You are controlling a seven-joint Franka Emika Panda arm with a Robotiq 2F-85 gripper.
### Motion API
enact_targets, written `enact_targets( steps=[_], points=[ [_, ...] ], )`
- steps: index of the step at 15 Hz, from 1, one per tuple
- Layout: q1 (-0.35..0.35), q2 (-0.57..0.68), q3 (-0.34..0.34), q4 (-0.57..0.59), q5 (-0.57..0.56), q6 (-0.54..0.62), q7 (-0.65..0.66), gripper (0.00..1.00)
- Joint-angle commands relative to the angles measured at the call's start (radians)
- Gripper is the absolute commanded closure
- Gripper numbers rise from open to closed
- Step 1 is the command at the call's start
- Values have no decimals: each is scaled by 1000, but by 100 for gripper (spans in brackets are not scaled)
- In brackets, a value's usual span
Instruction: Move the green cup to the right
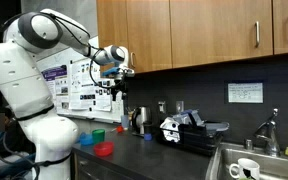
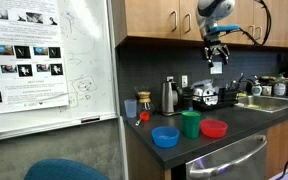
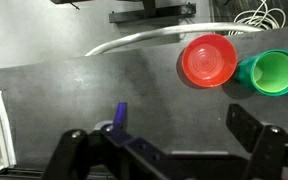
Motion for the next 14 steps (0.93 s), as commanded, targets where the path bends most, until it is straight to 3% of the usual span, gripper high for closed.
enact_targets(
  steps=[1, 9, 14],
  points=[
    [7, 1, -6, 2, -2, -1, 2, 0],
    [14, -1, -3, -12, 3, 25, -10, 0],
    [42, -4, 13, -68, 26, 158, -1, 0]
  ],
)
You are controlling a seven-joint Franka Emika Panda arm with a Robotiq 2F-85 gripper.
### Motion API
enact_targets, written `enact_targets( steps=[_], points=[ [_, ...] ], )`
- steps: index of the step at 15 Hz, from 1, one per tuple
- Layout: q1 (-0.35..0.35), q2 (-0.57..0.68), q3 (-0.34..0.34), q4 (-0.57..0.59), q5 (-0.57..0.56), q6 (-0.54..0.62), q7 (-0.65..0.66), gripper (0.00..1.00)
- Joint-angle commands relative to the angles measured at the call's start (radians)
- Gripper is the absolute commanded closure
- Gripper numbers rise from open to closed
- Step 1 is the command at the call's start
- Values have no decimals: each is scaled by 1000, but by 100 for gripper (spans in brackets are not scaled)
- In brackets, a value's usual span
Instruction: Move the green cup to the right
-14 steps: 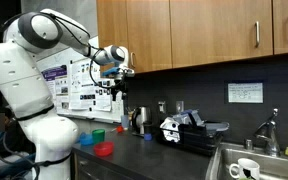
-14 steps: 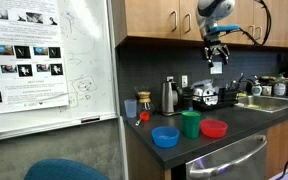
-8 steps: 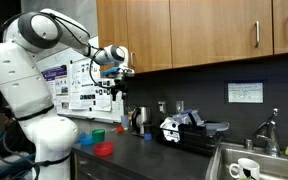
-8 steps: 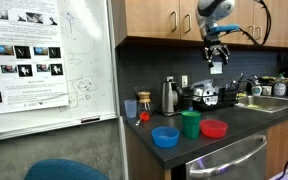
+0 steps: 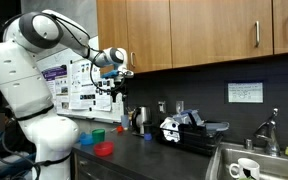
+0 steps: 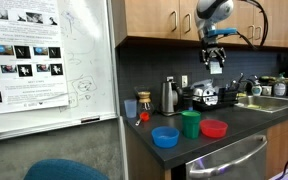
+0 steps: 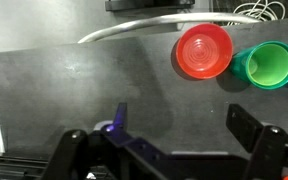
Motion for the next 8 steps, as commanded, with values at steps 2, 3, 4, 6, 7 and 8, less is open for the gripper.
enact_targets(
  steps=[2, 3, 4, 6, 7, 8],
  points=[
    [34, 2, 24, -56, 41, 125, 14, 0],
    [44, 4, 31, -69, 56, 148, 16, 0],
    [55, 7, 41, -83, 75, 171, 17, 0],
    [78, 12, 61, -105, 109, 200, 17, 0],
    [90, 14, 71, -117, 122, 211, 15, 0],
    [101, 16, 82, -128, 129, 217, 17, 0]
  ],
)
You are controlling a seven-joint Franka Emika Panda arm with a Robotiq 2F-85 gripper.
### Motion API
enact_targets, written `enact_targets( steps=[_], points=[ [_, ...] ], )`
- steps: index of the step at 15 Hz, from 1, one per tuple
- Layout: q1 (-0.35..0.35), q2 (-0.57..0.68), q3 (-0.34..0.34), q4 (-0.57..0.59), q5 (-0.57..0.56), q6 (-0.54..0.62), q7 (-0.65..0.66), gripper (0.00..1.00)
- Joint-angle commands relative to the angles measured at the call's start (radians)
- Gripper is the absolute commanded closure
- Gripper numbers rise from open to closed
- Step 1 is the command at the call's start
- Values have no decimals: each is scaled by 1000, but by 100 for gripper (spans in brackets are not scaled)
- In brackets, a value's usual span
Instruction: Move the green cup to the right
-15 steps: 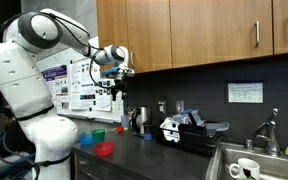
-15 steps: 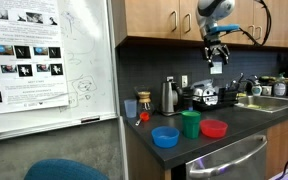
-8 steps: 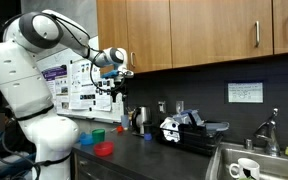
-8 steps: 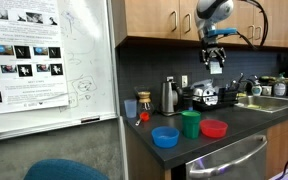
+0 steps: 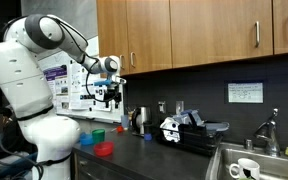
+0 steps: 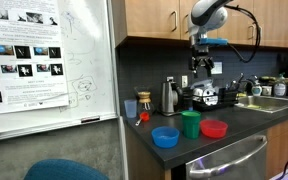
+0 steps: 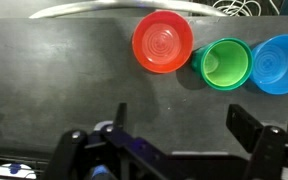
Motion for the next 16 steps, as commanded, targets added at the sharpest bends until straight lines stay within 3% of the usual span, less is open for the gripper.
enact_targets(
  steps=[1, 8, 9, 11, 16],
  points=[
    [38, 3, 34, -47, 37, 43, 10, 0],
    [80, 31, 76, -179, 42, 188, 7, 3],
    [86, 33, 80, -190, 43, 207, 7, 25],
    [97, 41, 93, -201, 39, 238, 14, 30],
    [122, 75, 124, -185, 30, 290, 20, 68]
  ],
)
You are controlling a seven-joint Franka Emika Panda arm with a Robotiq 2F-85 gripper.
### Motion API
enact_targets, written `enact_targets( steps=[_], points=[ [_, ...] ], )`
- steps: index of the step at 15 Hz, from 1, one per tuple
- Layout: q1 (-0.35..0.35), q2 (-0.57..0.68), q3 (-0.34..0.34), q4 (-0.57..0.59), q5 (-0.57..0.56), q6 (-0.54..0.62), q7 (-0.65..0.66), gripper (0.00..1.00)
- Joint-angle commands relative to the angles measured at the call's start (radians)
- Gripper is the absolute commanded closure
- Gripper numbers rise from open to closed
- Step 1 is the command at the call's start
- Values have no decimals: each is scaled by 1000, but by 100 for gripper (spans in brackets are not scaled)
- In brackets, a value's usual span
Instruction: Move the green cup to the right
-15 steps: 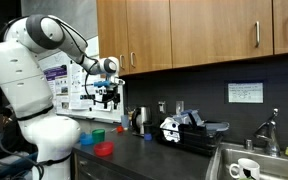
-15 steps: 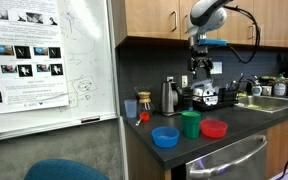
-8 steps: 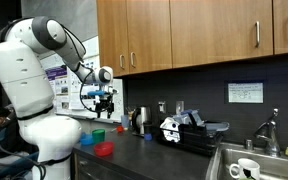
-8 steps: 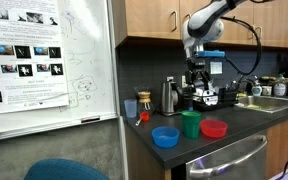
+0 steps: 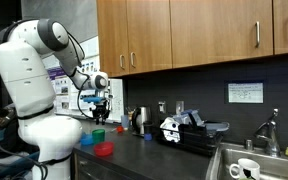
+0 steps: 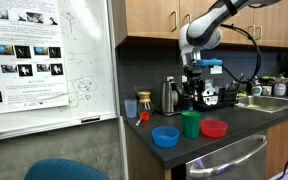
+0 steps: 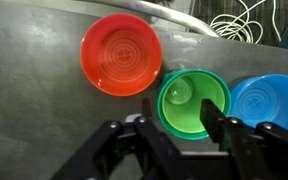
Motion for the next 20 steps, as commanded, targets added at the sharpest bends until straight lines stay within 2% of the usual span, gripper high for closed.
enact_targets(
  steps=[1, 4, 12, 20],
  points=[
    [23, 37, 19, 19, 5, 49, 17, 79],
    [33, 61, 27, 13, 7, 91, 13, 99],
    [31, 134, 18, 14, -8, 190, -7, 100],
    [36, 178, 15, 8, 6, 203, -13, 100]
  ],
)
